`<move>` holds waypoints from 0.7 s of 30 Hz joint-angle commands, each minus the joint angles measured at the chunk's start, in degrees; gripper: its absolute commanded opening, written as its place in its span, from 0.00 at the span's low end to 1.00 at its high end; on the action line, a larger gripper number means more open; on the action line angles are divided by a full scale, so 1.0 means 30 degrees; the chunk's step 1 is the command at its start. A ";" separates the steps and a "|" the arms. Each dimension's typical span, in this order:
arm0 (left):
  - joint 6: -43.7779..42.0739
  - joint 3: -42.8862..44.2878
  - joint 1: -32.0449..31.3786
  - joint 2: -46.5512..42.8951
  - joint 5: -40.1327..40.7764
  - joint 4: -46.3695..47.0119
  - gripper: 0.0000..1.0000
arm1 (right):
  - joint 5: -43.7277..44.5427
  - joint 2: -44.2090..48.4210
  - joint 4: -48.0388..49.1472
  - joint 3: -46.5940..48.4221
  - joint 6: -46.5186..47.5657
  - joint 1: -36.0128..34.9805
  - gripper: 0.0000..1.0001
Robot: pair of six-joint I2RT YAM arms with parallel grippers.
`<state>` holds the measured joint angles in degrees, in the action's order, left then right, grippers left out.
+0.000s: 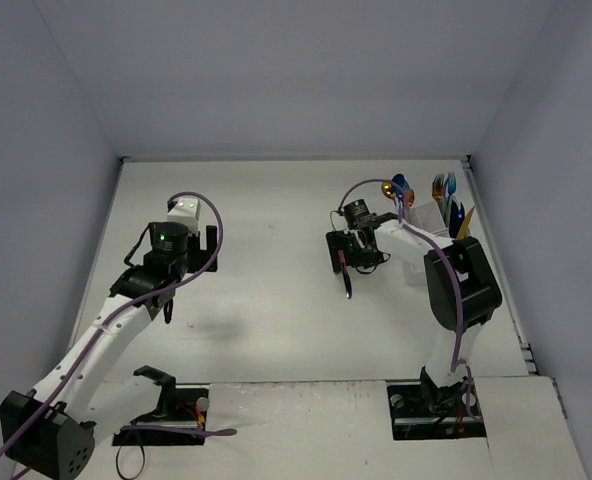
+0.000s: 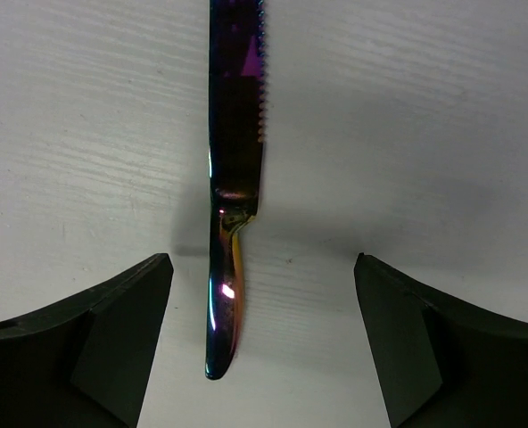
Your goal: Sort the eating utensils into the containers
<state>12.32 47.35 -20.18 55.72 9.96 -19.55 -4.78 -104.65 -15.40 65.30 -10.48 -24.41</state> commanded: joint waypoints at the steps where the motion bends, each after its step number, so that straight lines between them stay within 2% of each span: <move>1: -0.0267 0.0563 0.0019 0.0057 0.0051 0.0686 0.82 | -0.0255 -0.0214 -0.0258 0.1142 -0.0109 -0.0534 0.75; 3: -0.0260 0.0570 0.0019 0.0109 0.0043 0.0680 0.82 | -0.0224 -0.0491 -0.0258 0.1216 -0.0124 -0.0660 0.66; 9: -0.0240 0.0622 0.0019 0.0087 0.0022 0.0687 0.82 | 0.0040 -0.1069 -0.0259 0.1171 -0.0434 -0.0949 0.50; 14: -0.0294 0.0622 0.0019 0.0031 0.0138 0.0684 0.82 | 0.0040 -0.1272 -0.0311 0.1114 -0.0635 -0.1176 0.29; 21: -0.0285 0.0622 0.0019 0.0029 0.0168 0.0658 0.82 | 0.0057 -0.1539 -0.0386 0.1757 -0.0356 -0.1315 0.12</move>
<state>12.19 47.35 -20.18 56.16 9.98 -19.55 -4.32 -107.74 -15.29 68.26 -11.38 -27.48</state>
